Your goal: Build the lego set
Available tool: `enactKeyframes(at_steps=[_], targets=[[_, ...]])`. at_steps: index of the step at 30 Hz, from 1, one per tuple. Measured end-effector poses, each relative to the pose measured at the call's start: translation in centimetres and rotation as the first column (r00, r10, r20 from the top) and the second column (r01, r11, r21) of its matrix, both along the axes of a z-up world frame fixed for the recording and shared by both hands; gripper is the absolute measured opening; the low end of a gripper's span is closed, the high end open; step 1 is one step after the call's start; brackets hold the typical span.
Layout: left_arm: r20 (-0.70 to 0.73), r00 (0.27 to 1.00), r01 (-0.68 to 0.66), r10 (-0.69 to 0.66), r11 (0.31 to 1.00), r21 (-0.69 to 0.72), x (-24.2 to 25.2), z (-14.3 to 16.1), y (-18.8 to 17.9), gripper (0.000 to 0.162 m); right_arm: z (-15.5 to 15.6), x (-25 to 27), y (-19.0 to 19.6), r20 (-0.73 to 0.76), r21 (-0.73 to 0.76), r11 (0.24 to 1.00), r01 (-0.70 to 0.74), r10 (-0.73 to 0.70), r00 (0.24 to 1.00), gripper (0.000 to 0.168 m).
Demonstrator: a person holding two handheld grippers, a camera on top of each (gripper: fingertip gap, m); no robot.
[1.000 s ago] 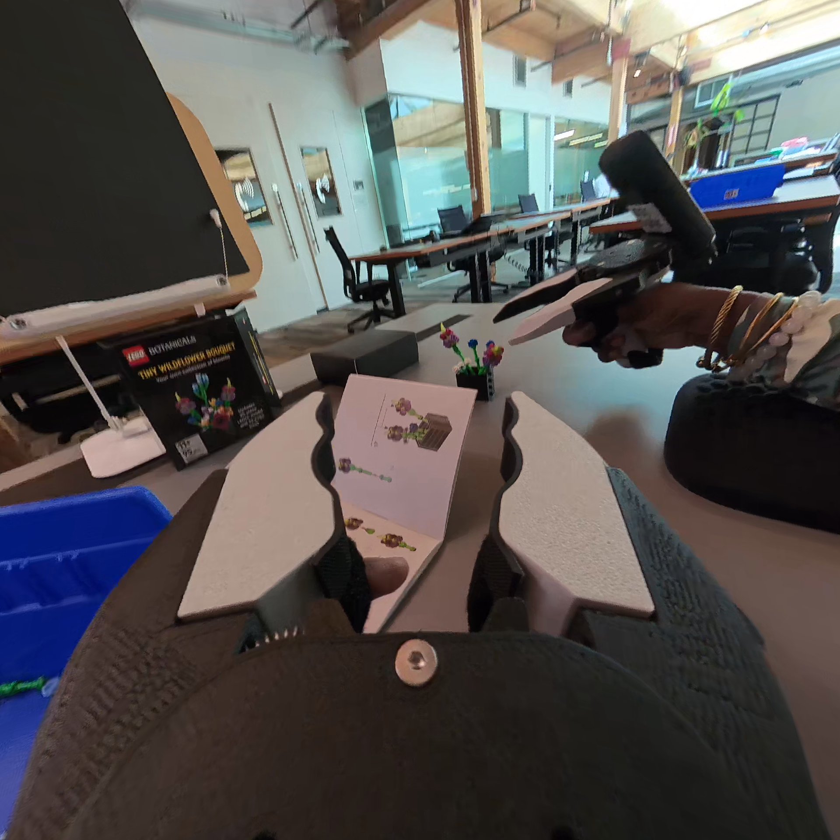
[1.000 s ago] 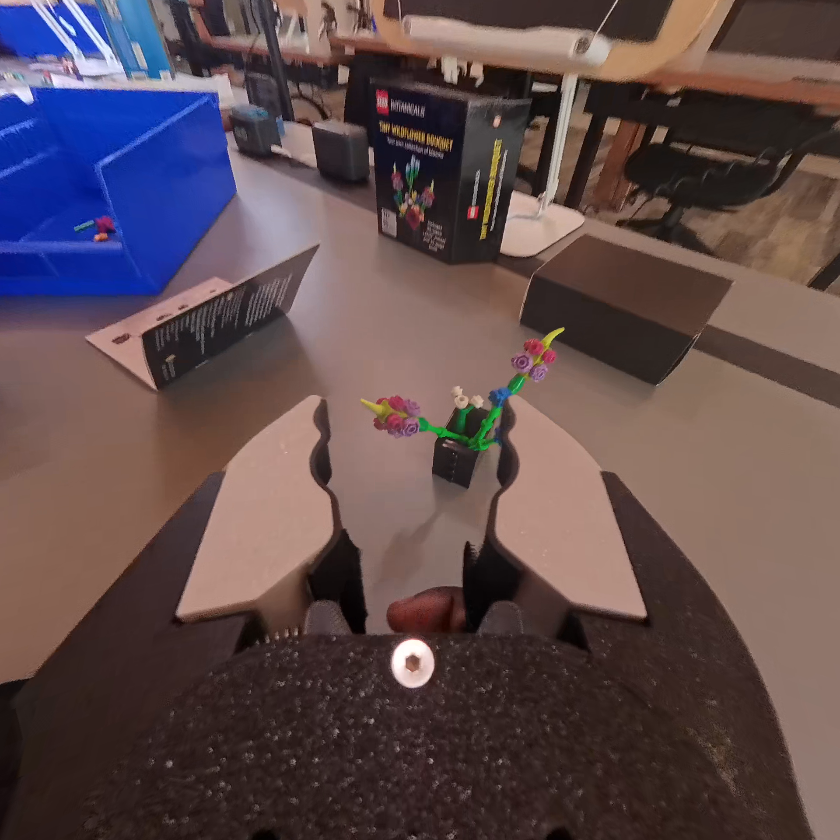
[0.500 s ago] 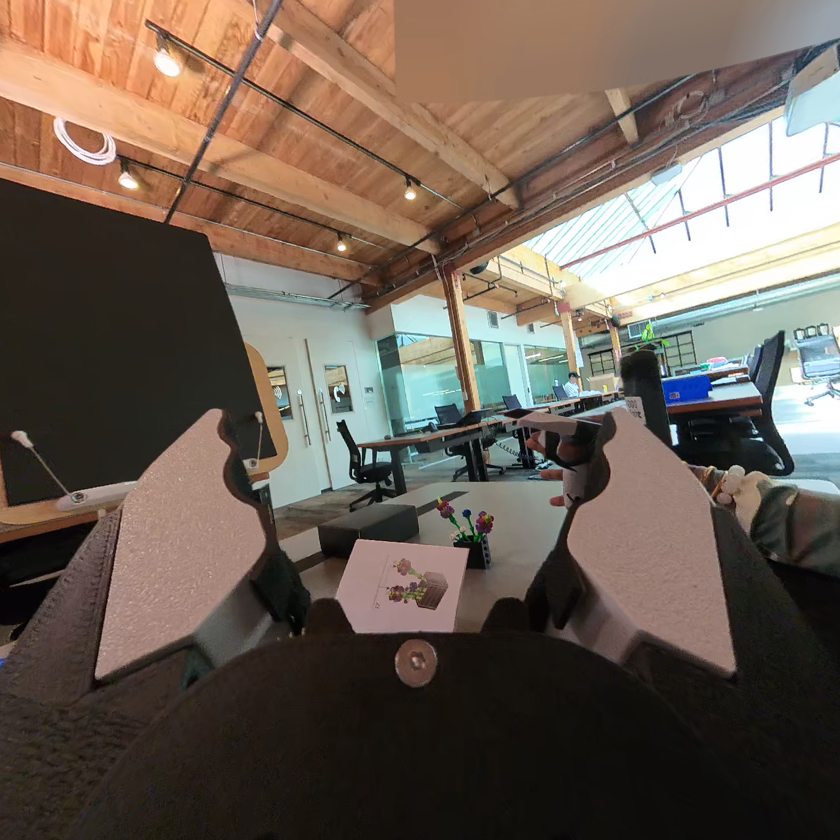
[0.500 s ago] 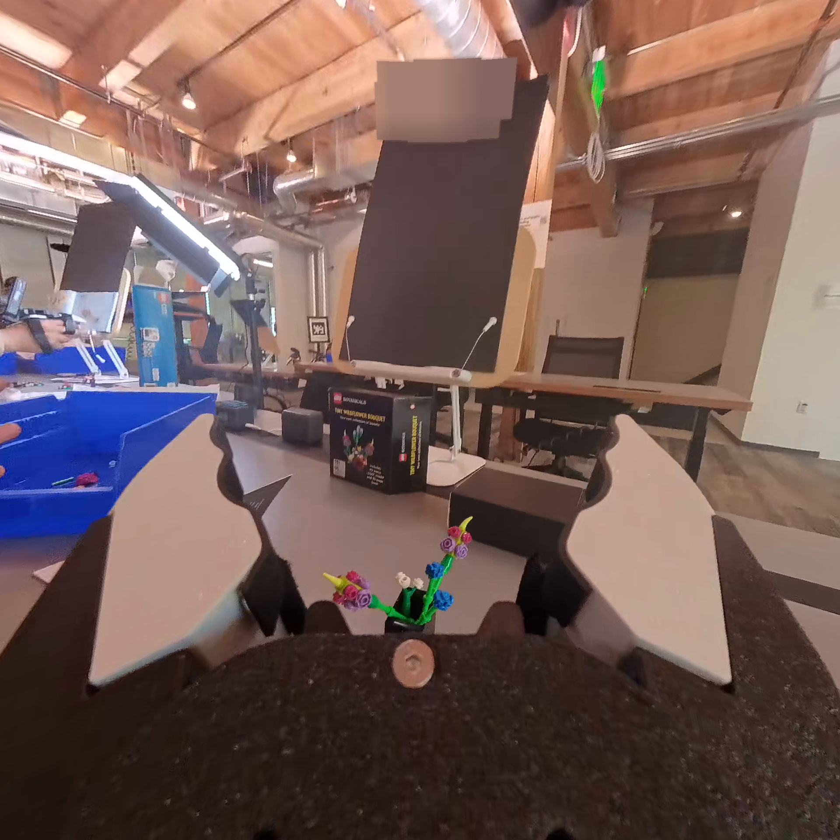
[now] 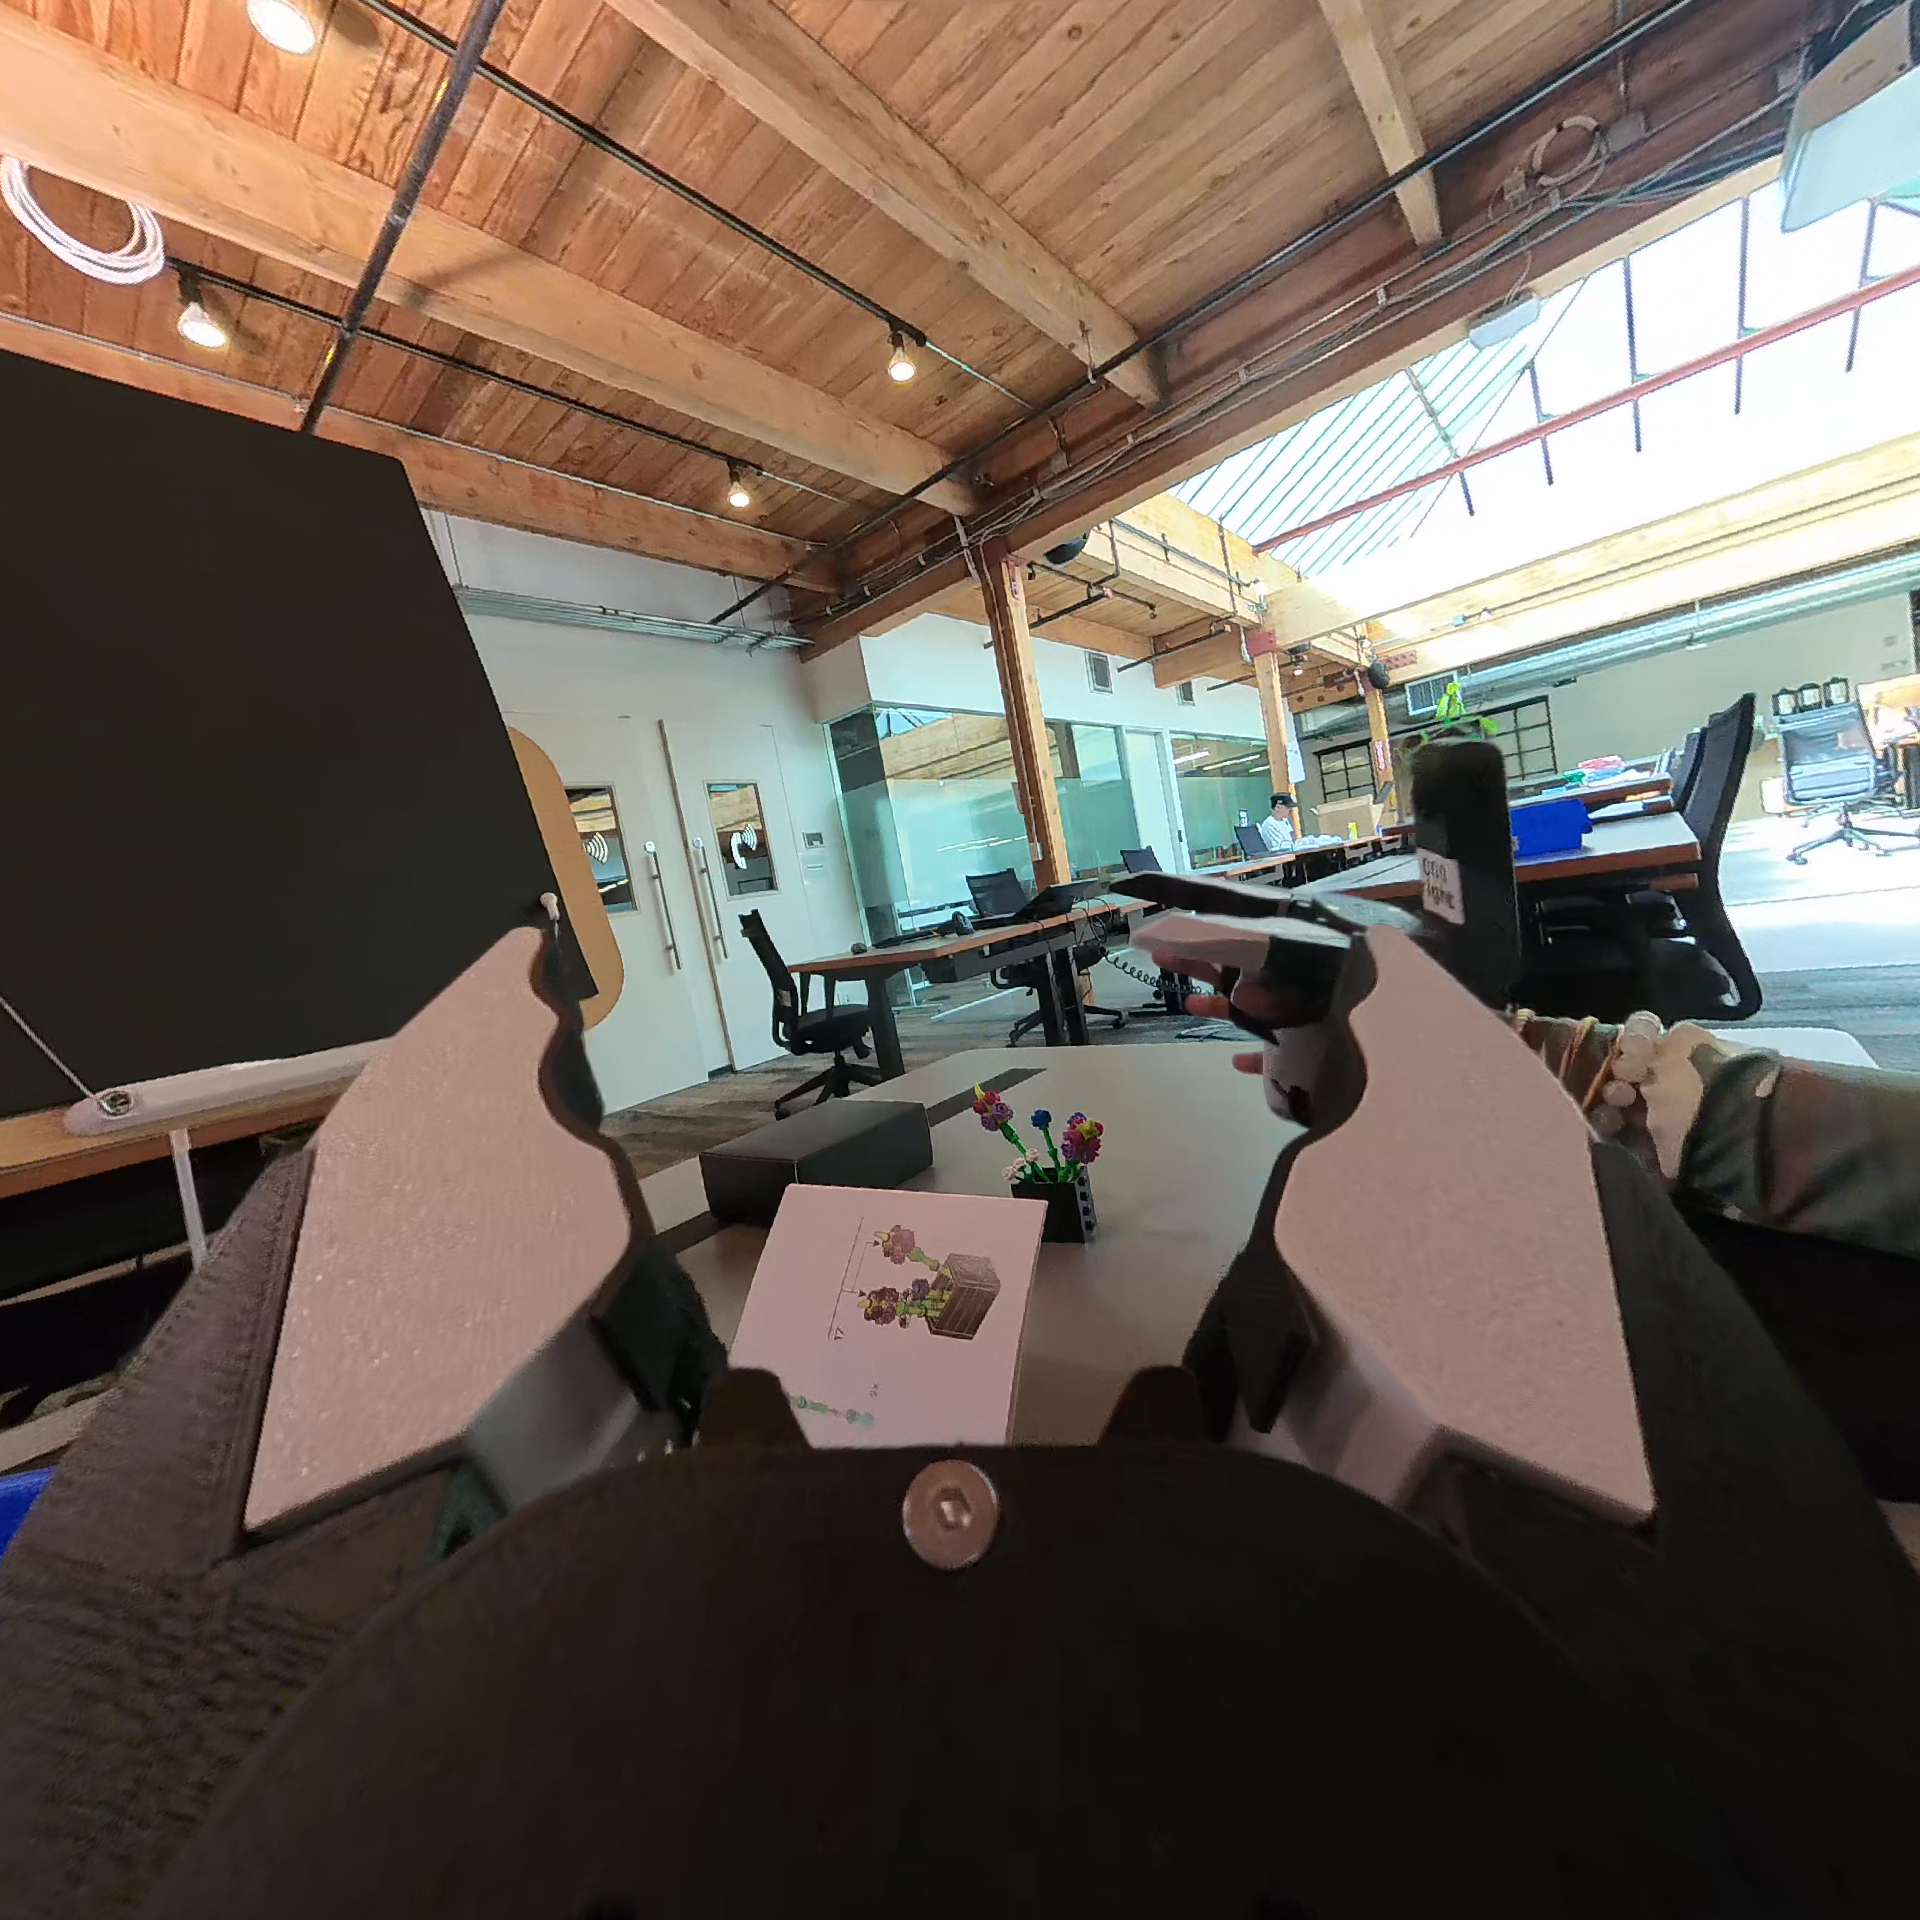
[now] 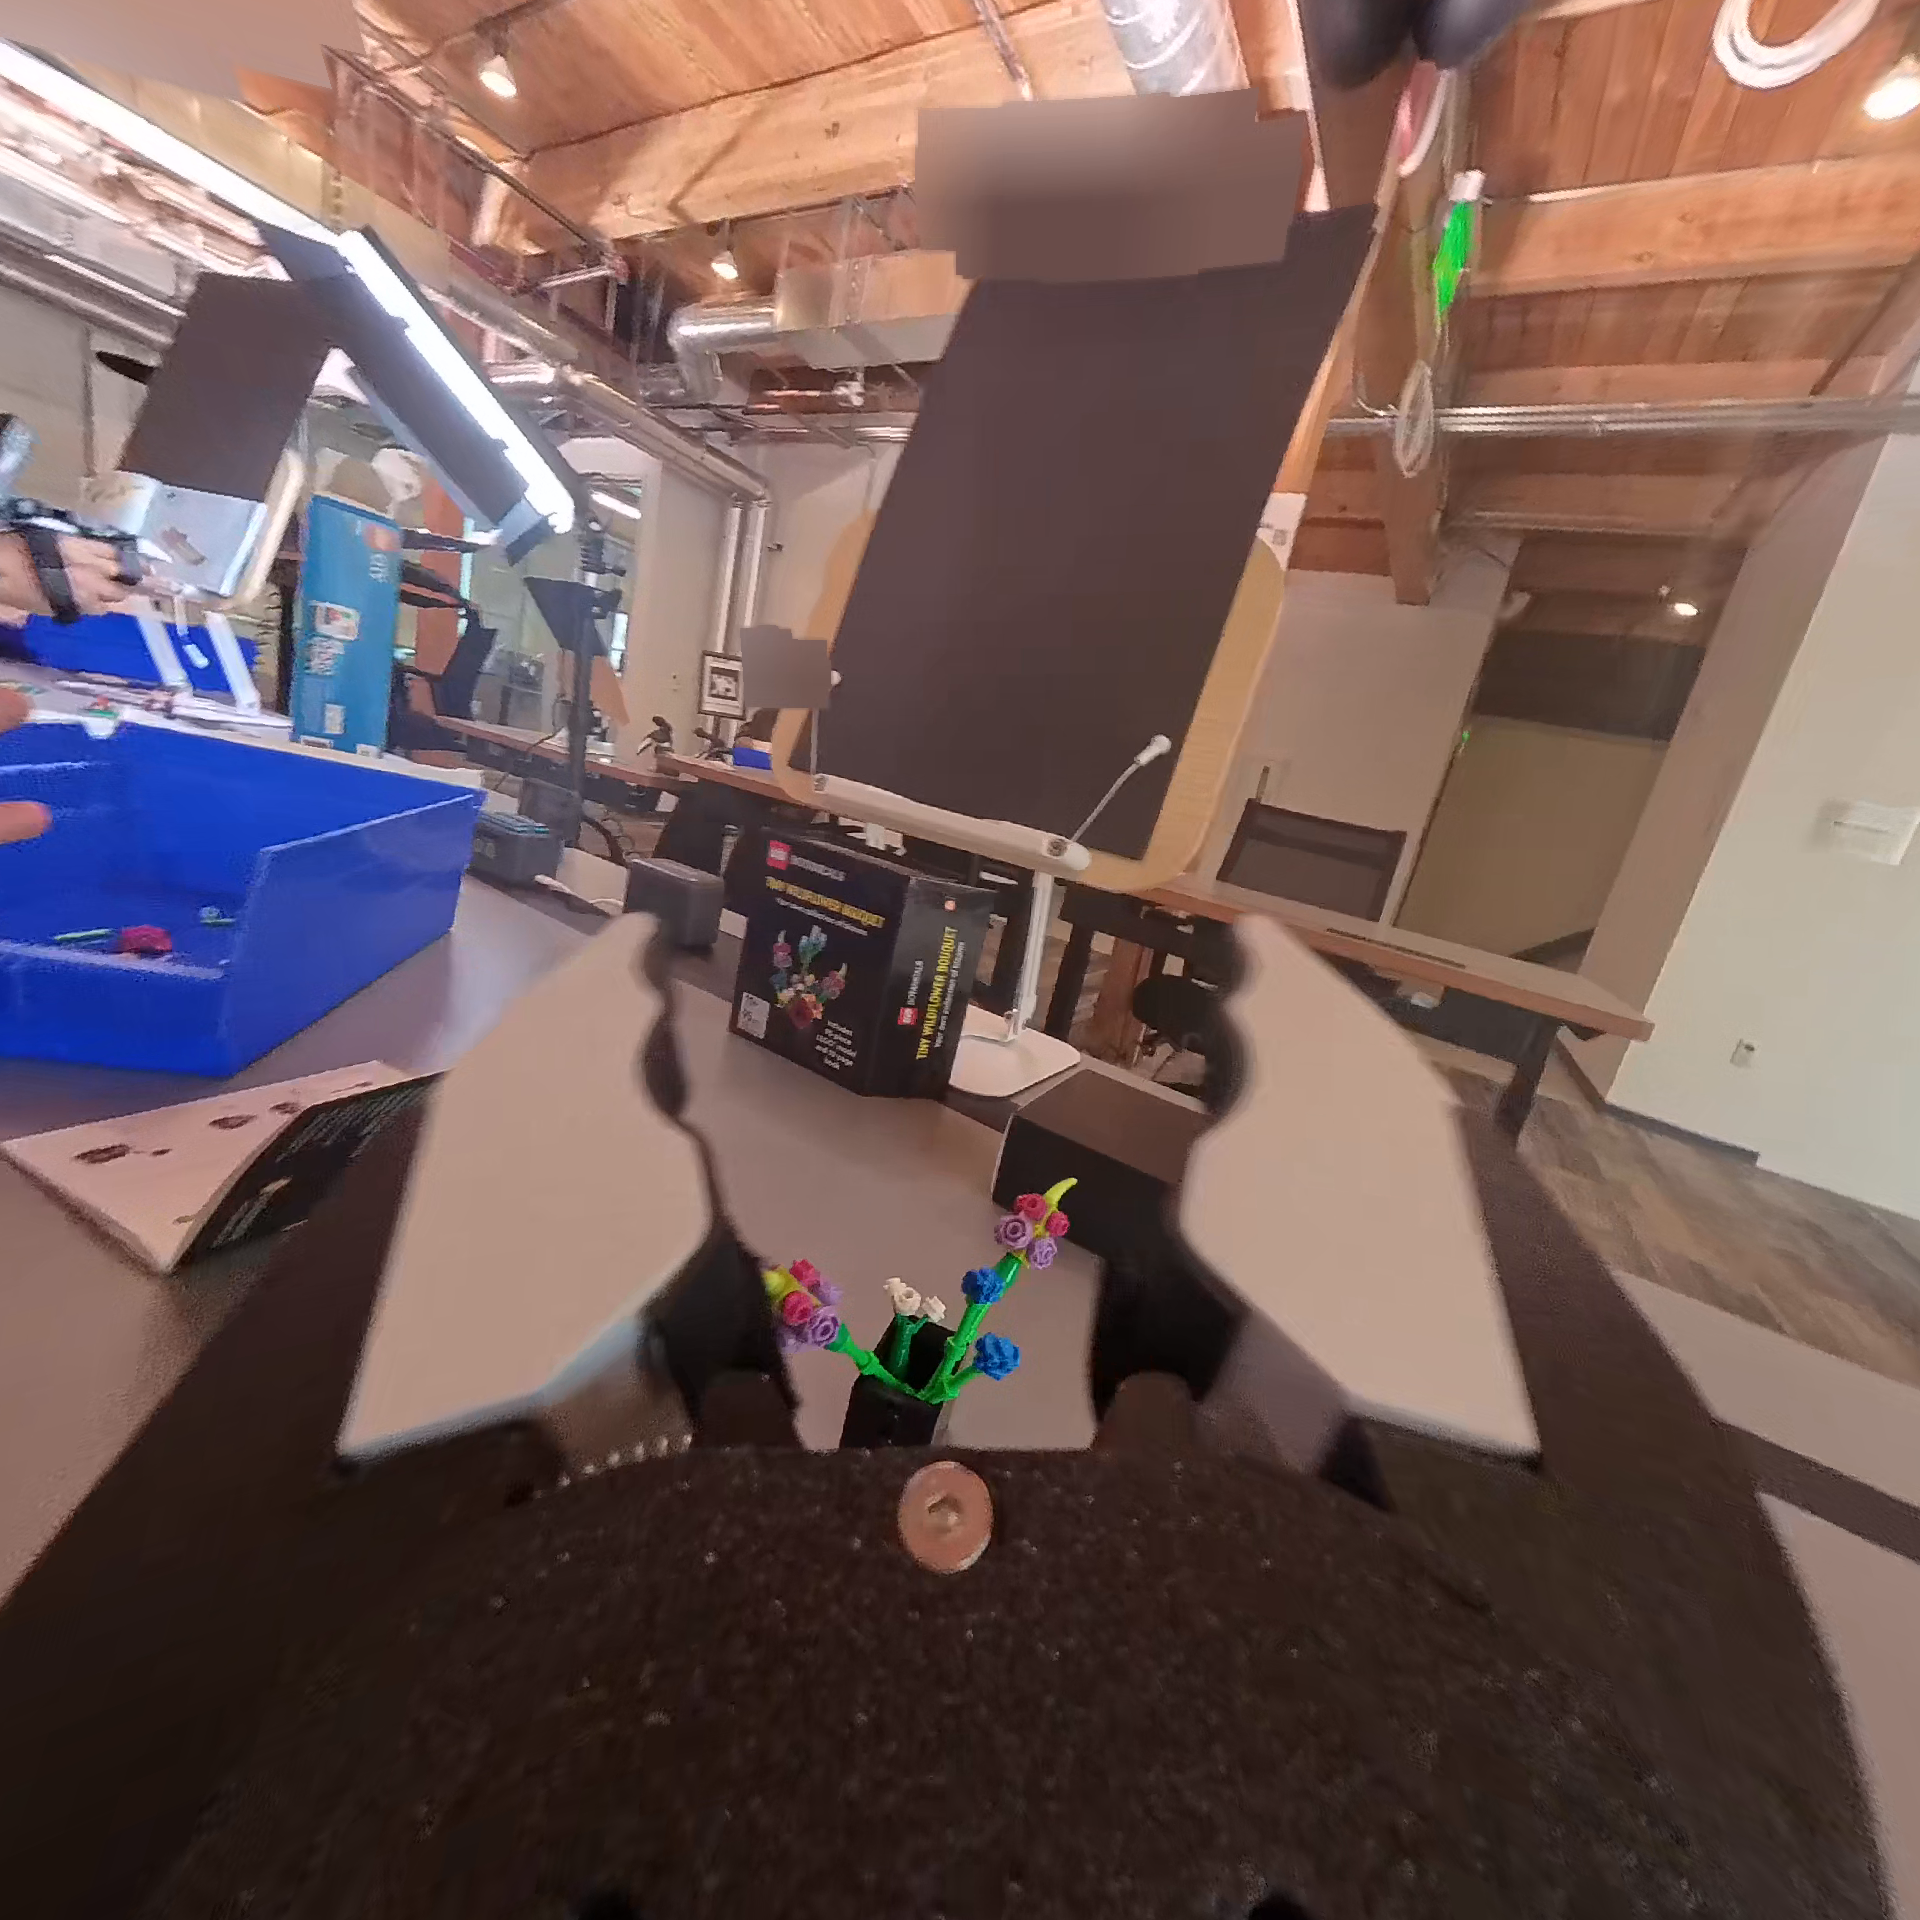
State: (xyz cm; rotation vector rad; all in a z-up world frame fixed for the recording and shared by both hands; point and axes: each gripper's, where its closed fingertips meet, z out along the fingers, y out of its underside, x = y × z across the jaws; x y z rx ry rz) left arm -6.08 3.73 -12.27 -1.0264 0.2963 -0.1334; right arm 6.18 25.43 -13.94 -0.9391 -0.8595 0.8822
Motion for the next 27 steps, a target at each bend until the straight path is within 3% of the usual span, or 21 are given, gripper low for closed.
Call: enactKeyframes(at_steps=[3,4,6,7,10,13,16,17,19,24,27], targets=[[-0.009,1.0,-0.01,0.009,0.998,-0.065,-0.2,-1.0,0.7,0.109,-0.7,0.0,-1.2,0.078,0.015,0.999,-0.049,0.048,0.996,0.004],[-0.014,1.0,-0.026,0.025,0.994,-0.105,-0.4,-1.6,1.1,0.093,-1.0,-0.3,-1.5,0.109,0.004,0.998,-0.058,0.058,0.992,0.003],[-0.049,0.995,-0.092,0.083,0.973,-0.212,-1.3,-3.2,1.8,0.02,-1.7,-1.1,-2.5,0.175,-0.022,0.995,-0.097,0.099,0.98,0.002],[-0.069,0.993,-0.116,0.101,0.952,-0.283,-1.6,-4.2,2.0,0.0,-2.2,-1.7,-3.1,0.203,-0.032,0.992,-0.12,0.124,0.971,0.003],[-0.122,0.988,-0.143,0.099,0.889,-0.434,-1.8,-6.4,2.7,0.0,-3.8,-3.9,-5.2,0.241,-0.218,0.95,-0.224,0.275,0.931,0.011],[-0.182,0.961,-0.272,0.209,0.834,-0.48,-3.8,-7.7,3.2,0.004,-5.3,-6.6,-8.0,0.208,-0.491,0.798,-0.348,0.496,0.843,0.037],[-0.199,0.942,-0.335,0.269,0.773,-0.539,-5.3,-9.0,3.6,0.014,-7.2,-9.0,-9.6,0.24,-0.677,0.662,-0.321,0.611,0.754,0.053],[-0.199,0.939,-0.344,0.281,0.762,-0.549,-5.6,-9.1,3.7,0.015,-7.7,-9.7,-9.9,0.236,-0.717,0.626,-0.307,0.633,0.737,0.053],[-0.213,0.929,-0.369,0.302,0.738,-0.564,-6.2,-9.5,3.7,0.017,-8.4,-11.0,-10.0,0.203,-0.788,0.551,-0.274,0.654,0.729,0.037],[-0.31,0.88,-0.475,0.36,0.659,-0.583,-7.9,-10.7,3.6,0.025,-9.3,-12.5,-9.3,0.106,-0.886,0.404,-0.227,0.654,0.749,0.031],[-0.311,0.869,-0.493,0.385,0.628,-0.602,-8.8,-11.0,3.5,0.032,-9.0,-12.4,-9.0,0.048,-0.897,0.362,-0.254,0.651,0.757,0.007]])
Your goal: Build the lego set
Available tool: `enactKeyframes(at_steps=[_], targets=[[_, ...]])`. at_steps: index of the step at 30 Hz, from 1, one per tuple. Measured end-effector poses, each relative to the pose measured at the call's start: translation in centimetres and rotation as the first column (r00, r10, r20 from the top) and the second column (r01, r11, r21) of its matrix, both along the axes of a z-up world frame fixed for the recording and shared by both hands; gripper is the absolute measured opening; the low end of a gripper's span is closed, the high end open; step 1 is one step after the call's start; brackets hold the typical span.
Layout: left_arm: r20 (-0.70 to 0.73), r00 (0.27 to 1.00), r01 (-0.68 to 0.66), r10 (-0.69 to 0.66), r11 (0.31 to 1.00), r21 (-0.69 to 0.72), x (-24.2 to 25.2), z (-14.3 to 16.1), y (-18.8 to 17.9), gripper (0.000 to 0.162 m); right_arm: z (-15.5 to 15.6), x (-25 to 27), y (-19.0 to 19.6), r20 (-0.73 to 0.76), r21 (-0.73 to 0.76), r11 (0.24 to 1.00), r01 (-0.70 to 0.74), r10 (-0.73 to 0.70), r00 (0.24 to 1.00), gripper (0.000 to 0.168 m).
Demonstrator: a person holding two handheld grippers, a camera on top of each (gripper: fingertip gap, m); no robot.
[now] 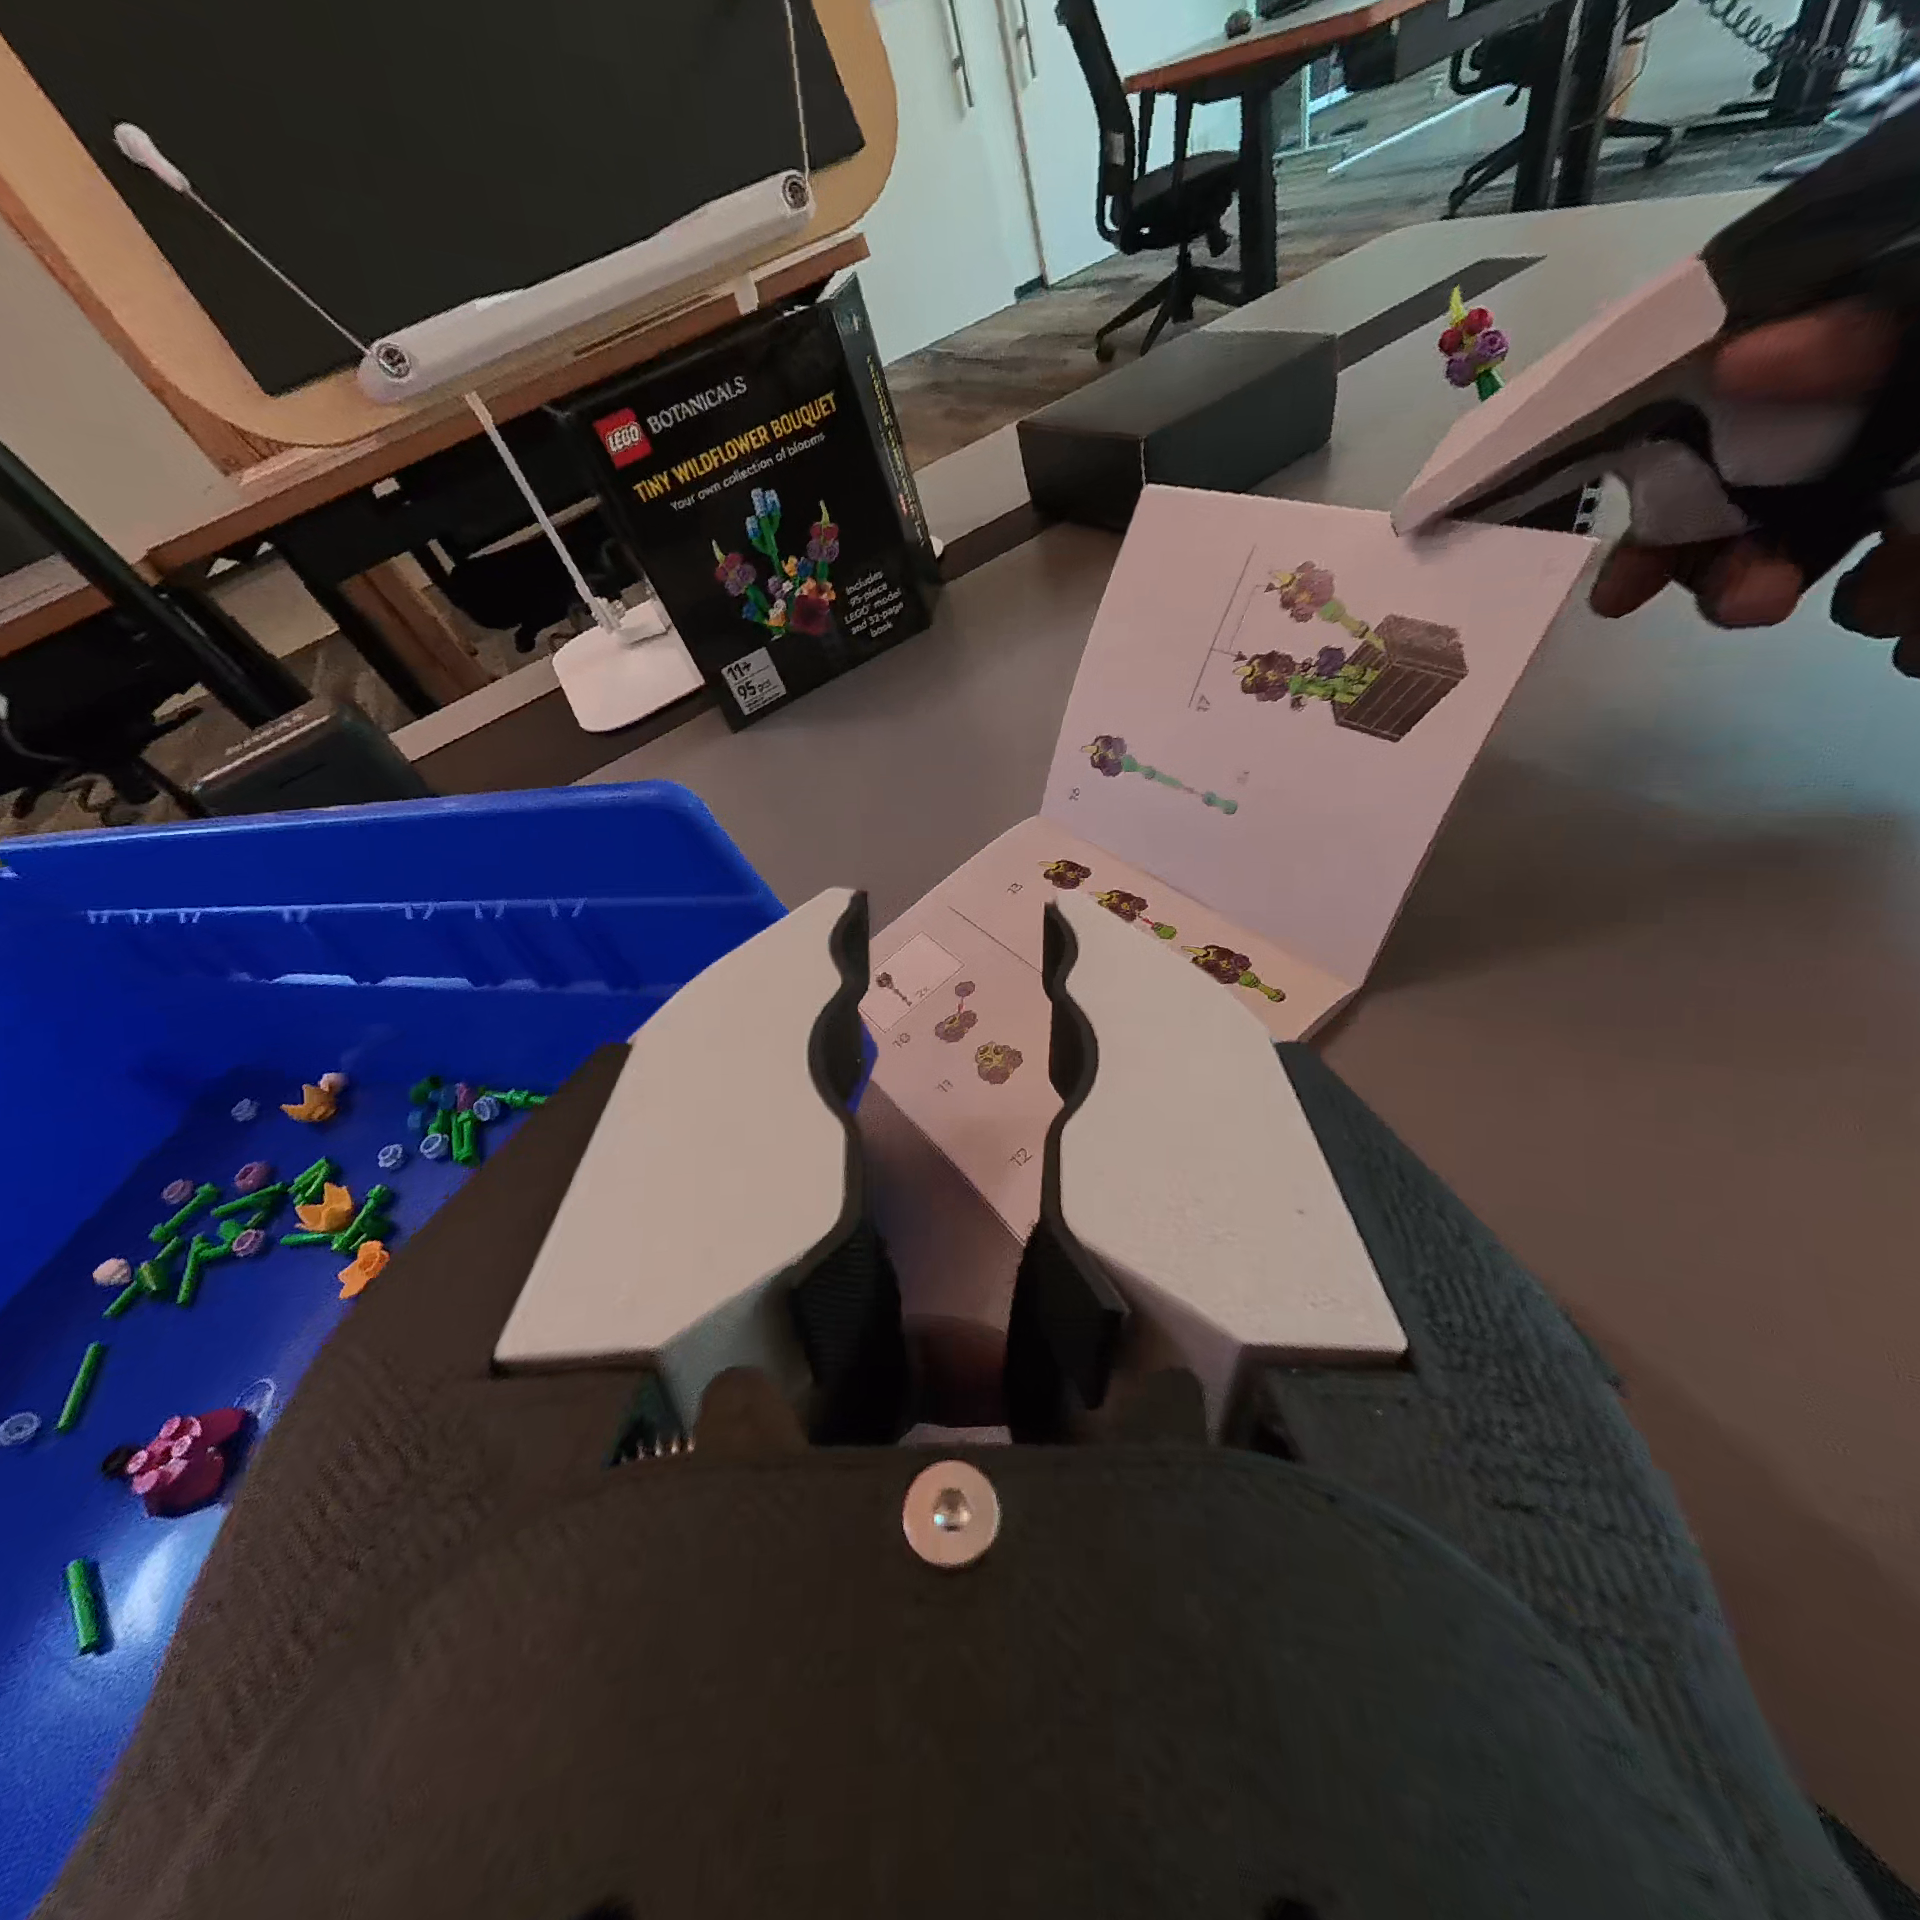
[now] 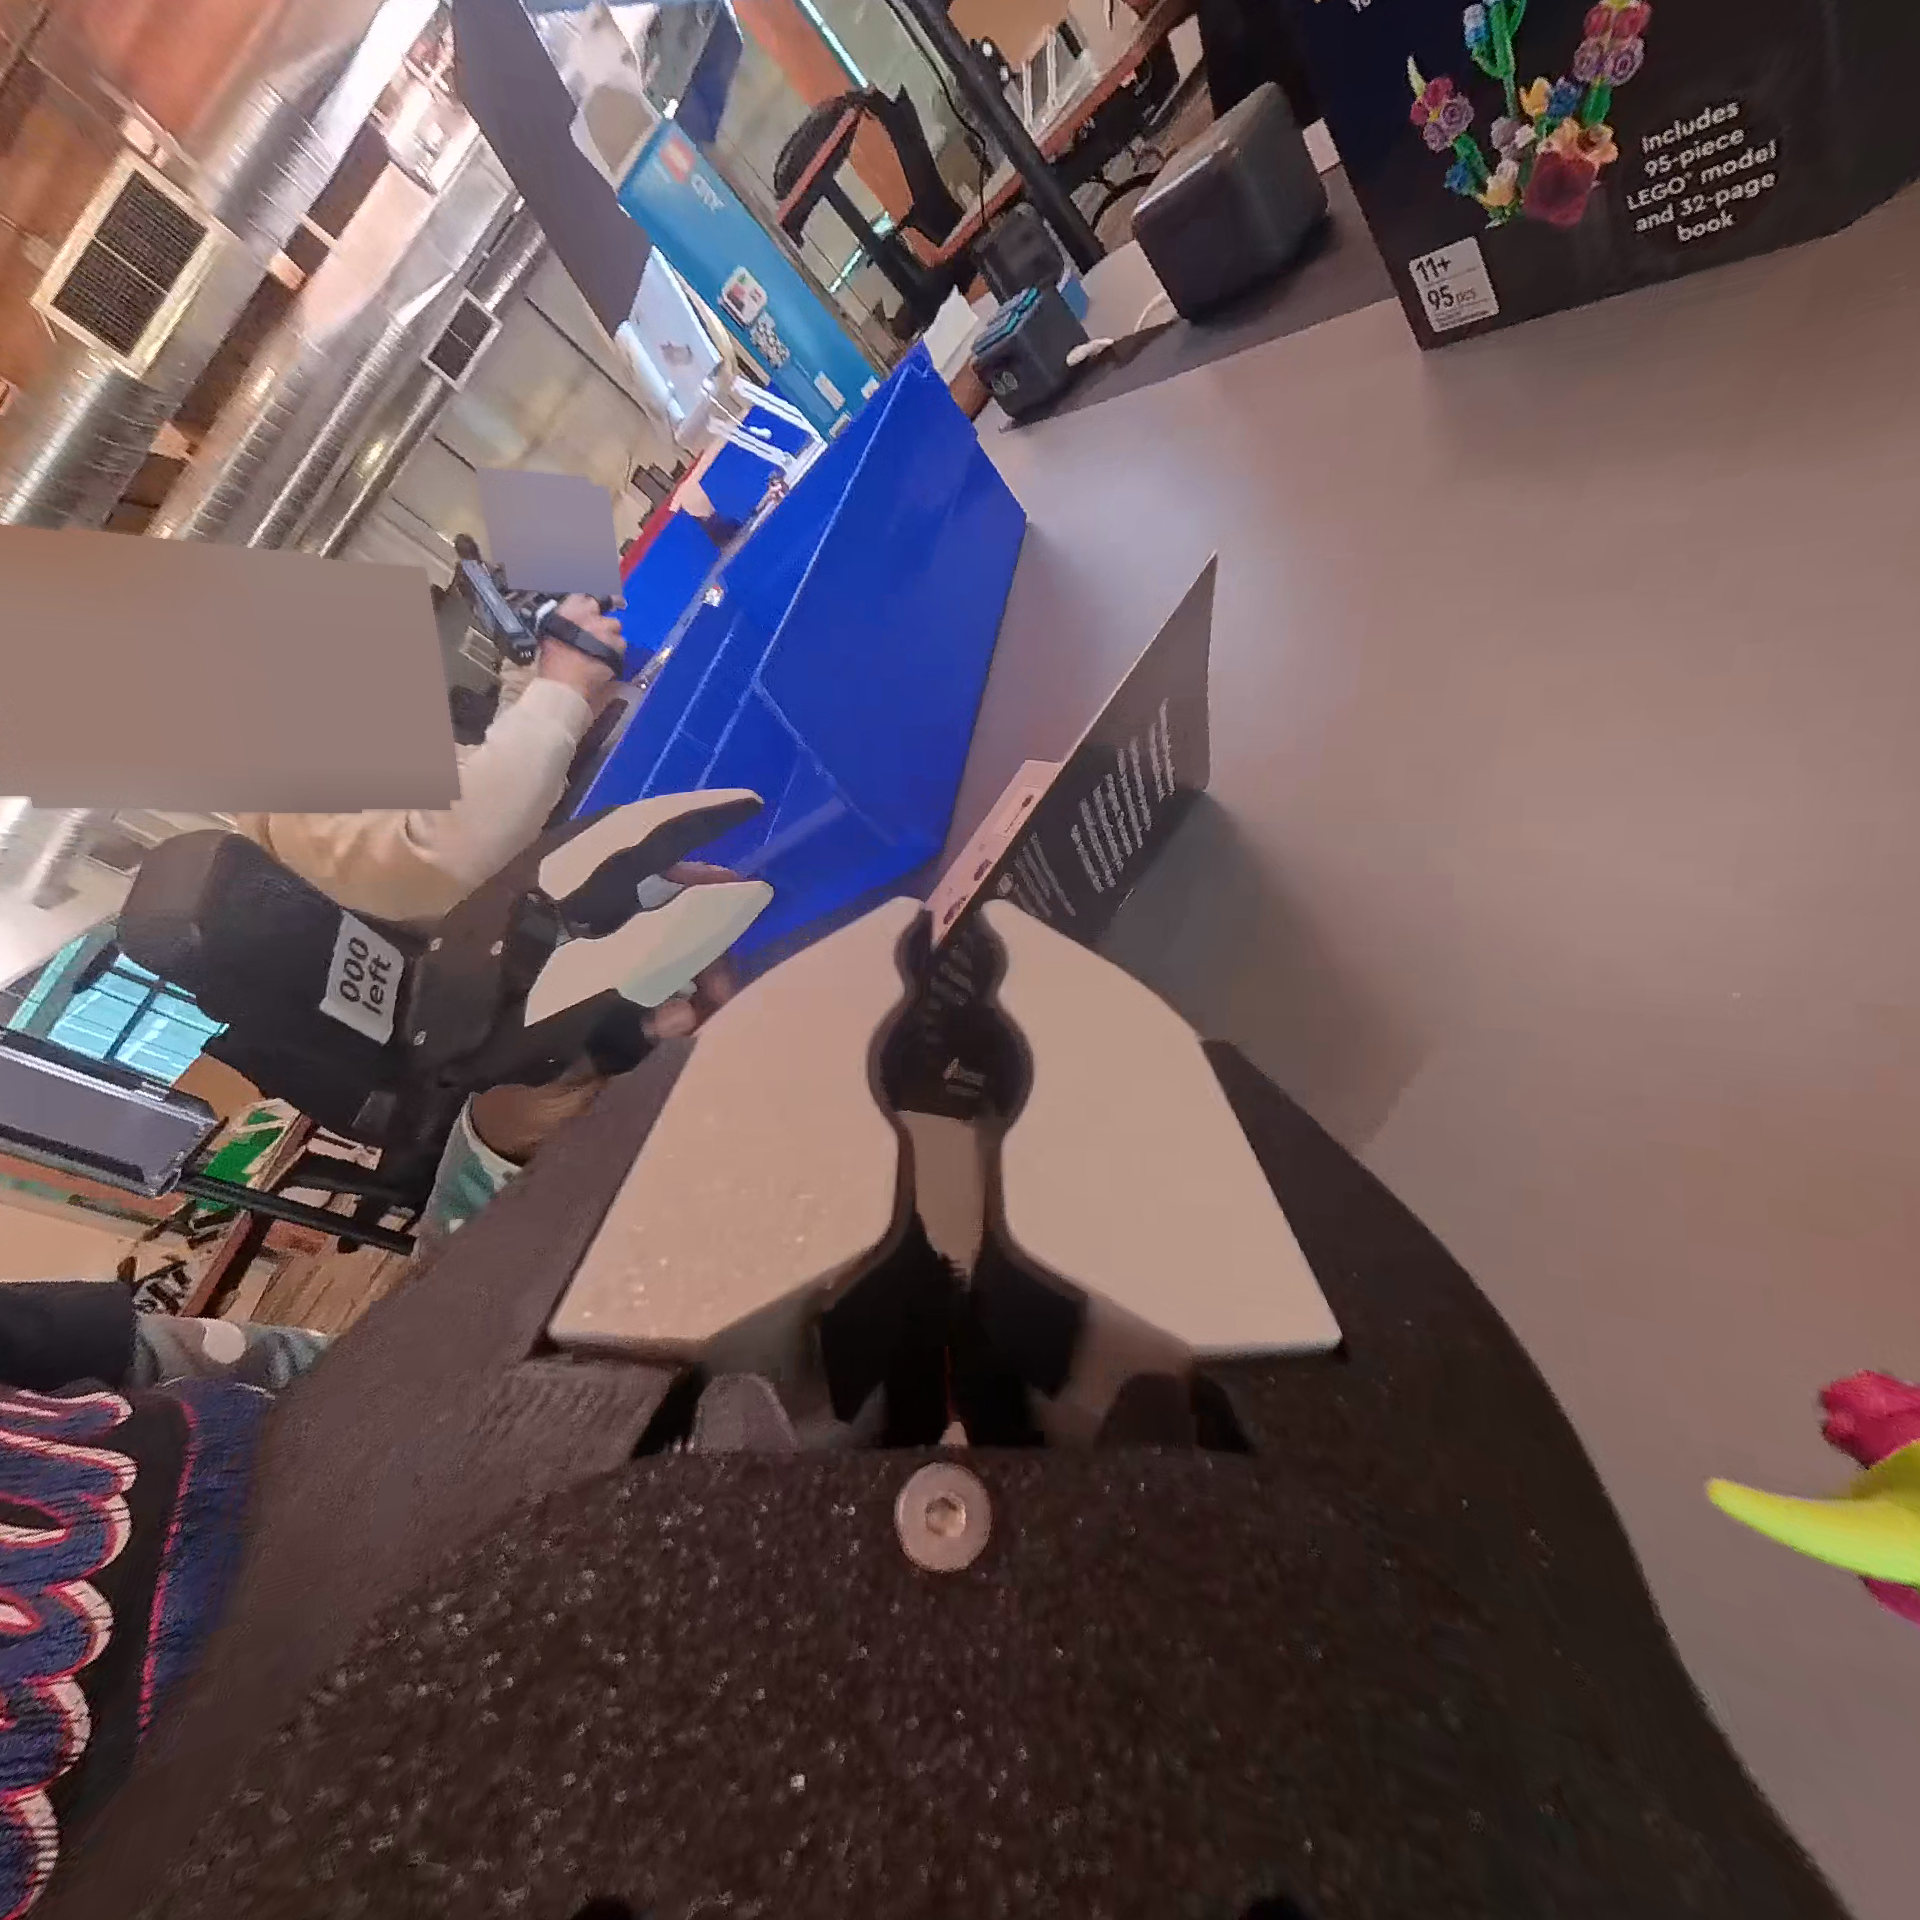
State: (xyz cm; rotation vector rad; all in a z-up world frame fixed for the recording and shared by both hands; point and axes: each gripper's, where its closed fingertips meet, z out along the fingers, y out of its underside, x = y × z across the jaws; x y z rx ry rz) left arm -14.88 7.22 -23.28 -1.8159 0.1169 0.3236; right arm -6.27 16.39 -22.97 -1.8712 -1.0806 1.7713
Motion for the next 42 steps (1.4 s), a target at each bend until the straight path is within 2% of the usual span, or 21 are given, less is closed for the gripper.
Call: enactKeyframes(at_steps=[5,8,14,16,19,22,25,29,31,33,36,39,42], targets=[[0.001,0.999,0.035,-0.035,0.999,0.008,0.5,0.1,-0.1,0.032,0.1,1.1,-0.8,0.001,0.01,1.0,-0.007,0.007,1.0,0.005],[-0.001,0.993,0.114,-0.114,0.993,-0.027,1.5,-0.4,0.0,0.032,0.5,2.4,-1.9,-0.007,-0.006,1.0,-0.016,0.016,1.0,0.005],[0.227,0.925,0.333,-0.304,0.937,-0.101,3.3,-0.9,-0.6,0.033,0.0,7.1,-3.7,0.06,0.042,0.999,-0.016,0.013,0.998,0.006],[0.218,0.925,0.348,-0.312,0.925,-0.152,3.2,-0.8,-0.8,0.034,-0.1,8.5,-4.0,0.078,0.058,0.998,-0.009,0.005,0.997,0.006],[0.153,0.922,0.378,-0.356,0.913,-0.152,3.7,0.9,-0.4,0.034,0.1,9.7,-4.8,0.073,0.04,0.999,-0.033,0.03,0.997,0.015],[0.185,0.857,0.507,-0.481,0.852,-0.13,6.1,2.2,0.5,0.035,0.6,9.9,-4.7,0.045,0.008,0.999,-0.048,0.048,0.998,0.028],[0.311,0.778,0.584,-0.546,0.811,-0.037,7.0,4.0,1.9,0.035,1.7,9.4,-3.8,-0.028,-0.003,1.0,-0.031,0.031,0.999,0.037],[0.455,0.665,0.645,-0.592,0.763,0.05,8.6,5.4,3.1,0.036,1.6,8.7,-3.1,-0.056,-0.077,0.997,-0.022,0.017,0.998,0.029],[0.478,0.62,0.683,-0.623,0.728,0.063,10.5,4.4,3.4,0.036,1.4,8.5,-3.2,-0.074,-0.144,0.989,-0.043,0.032,0.997,0.022],[0.503,0.607,0.695,-0.616,0.718,0.041,11.9,2.4,4.0,0.037,1.4,8.3,-2.9,-0.095,-0.209,0.977,-0.043,0.024,0.995,0.018],[0.53,0.621,0.701,-0.577,0.711,-0.047,12.6,-0.6,4.3,0.04,0.9,8.0,-2.8,-0.076,-0.221,0.975,-0.036,0.02,0.997,0.017],[0.481,0.681,0.677,-0.553,0.726,-0.124,11.6,-2.4,4.6,0.044,0.2,7.6,-3.3,-0.024,-0.191,0.98,-0.053,0.049,0.999,0.017],[0.54,0.663,0.682,-0.519,0.716,-0.15,11.2,-3.5,4.3,0.051,0.5,6.9,-3.6,-0.025,-0.177,0.982,-0.069,0.066,0.998,0.019]])
